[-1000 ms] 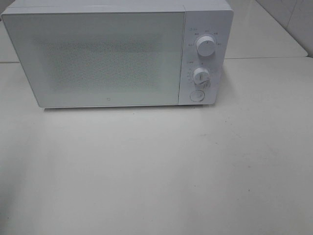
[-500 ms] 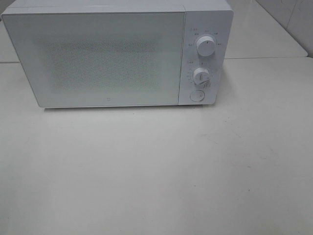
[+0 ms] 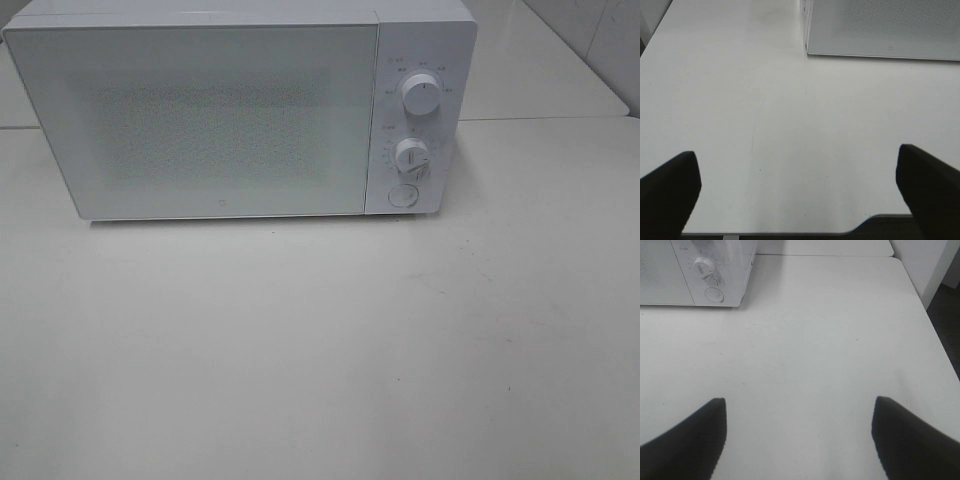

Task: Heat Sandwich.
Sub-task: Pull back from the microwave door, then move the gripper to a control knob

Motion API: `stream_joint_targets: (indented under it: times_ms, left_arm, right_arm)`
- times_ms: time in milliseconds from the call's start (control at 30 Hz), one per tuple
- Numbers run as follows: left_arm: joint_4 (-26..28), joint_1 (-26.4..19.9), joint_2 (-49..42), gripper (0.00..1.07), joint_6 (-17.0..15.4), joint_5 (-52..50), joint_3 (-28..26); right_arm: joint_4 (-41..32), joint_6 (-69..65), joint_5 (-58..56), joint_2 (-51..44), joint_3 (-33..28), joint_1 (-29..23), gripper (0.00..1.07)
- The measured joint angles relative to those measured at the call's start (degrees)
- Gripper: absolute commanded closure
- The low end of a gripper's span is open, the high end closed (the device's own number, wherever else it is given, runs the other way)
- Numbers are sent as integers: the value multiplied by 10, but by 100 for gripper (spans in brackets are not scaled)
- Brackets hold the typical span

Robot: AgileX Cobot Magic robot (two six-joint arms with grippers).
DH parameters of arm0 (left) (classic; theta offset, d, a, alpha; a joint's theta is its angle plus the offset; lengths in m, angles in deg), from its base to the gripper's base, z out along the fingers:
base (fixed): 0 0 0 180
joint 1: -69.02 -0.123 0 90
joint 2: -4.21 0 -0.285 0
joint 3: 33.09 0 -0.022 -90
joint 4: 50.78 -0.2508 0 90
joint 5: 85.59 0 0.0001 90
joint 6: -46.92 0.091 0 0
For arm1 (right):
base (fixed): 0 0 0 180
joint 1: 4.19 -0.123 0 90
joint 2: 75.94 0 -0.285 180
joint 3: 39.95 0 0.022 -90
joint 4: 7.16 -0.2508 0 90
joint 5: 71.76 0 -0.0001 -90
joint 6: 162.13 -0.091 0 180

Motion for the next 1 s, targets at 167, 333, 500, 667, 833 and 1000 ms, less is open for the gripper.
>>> stream_joint_targets:
  times_ms: [167,333,500,667,833,1000]
  left_arm:
    - [2,0,-1,7,0,-36,19]
    - [2,0,-1,7,0,-40,19]
    - [2,0,-1,7,0,-41,19]
    - [2,0,-1,7,0,-41,19]
    - [2,0,-1,7,0,-41,19]
    - [2,0,-1,7,0,-41,19]
  right_arm:
    - [0,0,0,0,0,0,32]
    - [0,0,0,0,0,0,32]
    - [0,0,0,0,0,0,32]
    - [0,0,0,0,0,0,32]
    - [0,0,0,0,0,0,32]
    - [0,0,0,0,0,0,32]
